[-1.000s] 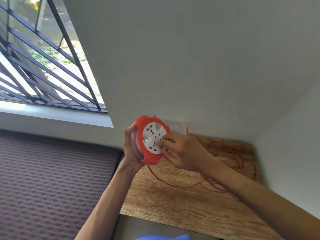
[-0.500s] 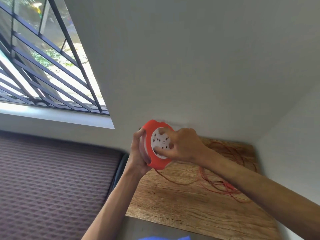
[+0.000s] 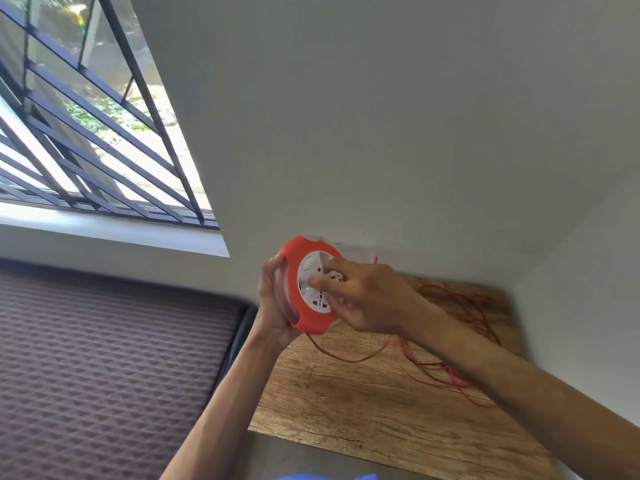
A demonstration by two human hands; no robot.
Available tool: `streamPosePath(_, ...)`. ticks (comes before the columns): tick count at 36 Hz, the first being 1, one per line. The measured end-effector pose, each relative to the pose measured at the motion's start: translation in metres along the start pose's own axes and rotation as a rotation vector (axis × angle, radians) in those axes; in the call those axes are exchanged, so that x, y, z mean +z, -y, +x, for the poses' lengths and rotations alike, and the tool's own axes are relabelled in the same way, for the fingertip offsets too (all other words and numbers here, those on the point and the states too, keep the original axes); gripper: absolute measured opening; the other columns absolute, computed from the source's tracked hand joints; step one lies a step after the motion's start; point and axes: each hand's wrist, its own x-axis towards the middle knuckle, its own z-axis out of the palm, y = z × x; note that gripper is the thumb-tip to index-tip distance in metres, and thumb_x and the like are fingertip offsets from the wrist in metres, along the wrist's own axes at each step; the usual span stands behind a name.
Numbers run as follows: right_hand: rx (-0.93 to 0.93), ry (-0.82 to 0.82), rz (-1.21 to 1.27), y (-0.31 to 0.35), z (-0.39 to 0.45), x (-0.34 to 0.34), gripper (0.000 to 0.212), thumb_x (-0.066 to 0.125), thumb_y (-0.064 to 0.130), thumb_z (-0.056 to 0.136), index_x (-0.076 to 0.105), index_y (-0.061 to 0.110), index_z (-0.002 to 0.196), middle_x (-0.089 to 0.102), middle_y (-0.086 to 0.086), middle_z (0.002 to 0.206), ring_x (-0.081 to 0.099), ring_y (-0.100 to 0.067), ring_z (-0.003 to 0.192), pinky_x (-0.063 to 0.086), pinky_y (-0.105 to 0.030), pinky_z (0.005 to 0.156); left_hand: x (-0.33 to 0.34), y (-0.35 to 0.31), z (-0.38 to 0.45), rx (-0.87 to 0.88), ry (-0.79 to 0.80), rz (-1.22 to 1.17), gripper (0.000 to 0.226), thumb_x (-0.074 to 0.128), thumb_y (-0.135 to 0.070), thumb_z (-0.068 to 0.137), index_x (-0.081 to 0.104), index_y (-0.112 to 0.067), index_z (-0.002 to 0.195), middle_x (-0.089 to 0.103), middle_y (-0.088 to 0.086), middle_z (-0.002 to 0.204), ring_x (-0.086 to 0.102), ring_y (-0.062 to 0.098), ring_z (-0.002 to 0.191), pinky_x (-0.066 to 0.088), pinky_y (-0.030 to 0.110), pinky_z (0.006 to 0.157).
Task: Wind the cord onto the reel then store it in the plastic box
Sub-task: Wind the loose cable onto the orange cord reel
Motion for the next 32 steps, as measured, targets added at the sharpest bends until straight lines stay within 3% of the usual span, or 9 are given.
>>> streamPosePath(6,-0.106,0.136,-0.168,-0.01,-0.005,-0.001,0.06,0.061,0.038,0.104,0.038,0.038,0.16,0.049,-0.018,0.152,0.073,-0.028,0.079,0.056,-0.032,0.056,0.001,0.002,-0.003,-0.012,-0.021,0.0,0.086,0.071,-0.076,0.081,0.075,-0.009,0.135,0.076,0.022,0.125,0.075,0.037,0.111,0.065,0.051,0.088)
streamPosePath(11,-0.083,0.077,-0.158,-0.014,-0.001,0.003,0.054,0.067,0.045,0.1,0.053,0.038,0.151,0.068,-0.009,0.135,0.073,-0.023,0.078,0.047,-0.027,0.05,0.002,0.003,-0.002,-0.049,-0.055,-0.026,0.085,0.07,-0.074,0.087,0.071,-0.008,0.14,0.076,0.023,0.126,0.076,0.039,0.111,0.064,0.053,0.084)
streamPosePath(16,0.319,-0.004,0.138,-0.008,0.006,0.005,0.065,0.067,0.072,0.084,0.072,0.029,0.133,0.08,0.004,0.084,0.074,-0.018,0.069,0.057,-0.031,0.06,-0.003,0.006,0.007,-0.063,-0.046,0.0,0.088,0.063,-0.07,0.096,0.053,-0.007,0.157,0.064,0.028,0.141,0.067,0.044,0.125,0.058,0.058,0.095)
streamPosePath(19,0.659,-0.078,0.283,-0.001,0.016,0.005,0.06,0.071,0.077,0.081,0.081,0.021,0.097,0.078,0.008,0.076,0.072,-0.009,0.063,0.056,-0.024,0.058,-0.002,0.011,0.009,-0.119,0.018,-0.017,0.088,0.063,-0.068,0.097,0.047,-0.01,0.161,0.059,0.03,0.15,0.063,0.049,0.131,0.052,0.067,0.101)
streamPosePath(22,0.919,-0.013,0.421,-0.001,0.019,0.006,0.072,0.061,0.08,0.089,0.077,0.014,0.064,0.073,0.001,0.057,0.068,-0.014,0.049,0.054,-0.029,0.053,0.001,0.013,0.012,-0.099,0.058,-0.037,0.086,0.062,-0.066,0.099,0.043,-0.012,0.164,0.06,0.029,0.147,0.065,0.049,0.128,0.054,0.066,0.099)
streamPosePath(25,1.056,0.075,0.694,0.001,0.01,0.009,0.078,0.048,0.068,0.104,0.078,0.011,0.06,0.071,-0.004,0.052,0.074,-0.021,0.056,0.061,-0.031,0.073,0.005,0.015,0.013,-0.073,0.056,-0.036,0.084,0.062,-0.064,0.099,0.046,-0.01,0.161,0.065,0.026,0.138,0.068,0.045,0.12,0.058,0.06,0.094)
streamPosePath(27,1.027,0.083,0.713,0.002,0.007,0.013,0.077,0.043,0.056,0.111,0.077,0.011,0.058,0.069,-0.005,0.049,0.073,-0.02,0.054,0.061,-0.028,0.075,0.007,0.017,0.012,-0.073,0.085,-0.03,0.08,0.063,-0.064,0.097,0.056,-0.009,0.154,0.069,0.024,0.133,0.071,0.043,0.116,0.06,0.057,0.092)
streamPosePath(29,0.929,0.038,0.532,0.003,0.005,0.016,0.07,0.046,0.049,0.112,0.072,0.016,0.056,0.064,-0.001,0.046,0.064,-0.011,0.044,0.055,-0.02,0.06,0.007,0.018,0.011,-0.072,0.089,-0.021,0.08,0.066,-0.067,0.094,0.062,-0.01,0.15,0.072,0.022,0.132,0.072,0.041,0.117,0.061,0.056,0.092)
streamPosePath(32,0.625,-0.101,0.219,0.003,-0.002,0.014,0.035,0.062,0.042,0.105,0.069,0.025,0.075,0.067,0.01,0.065,0.058,-0.006,0.049,0.038,-0.015,0.047,0.005,0.015,0.01,-0.054,0.045,-0.016,0.085,0.067,-0.07,0.093,0.059,-0.009,0.152,0.071,0.023,0.135,0.072,0.041,0.119,0.062,0.057,0.09)
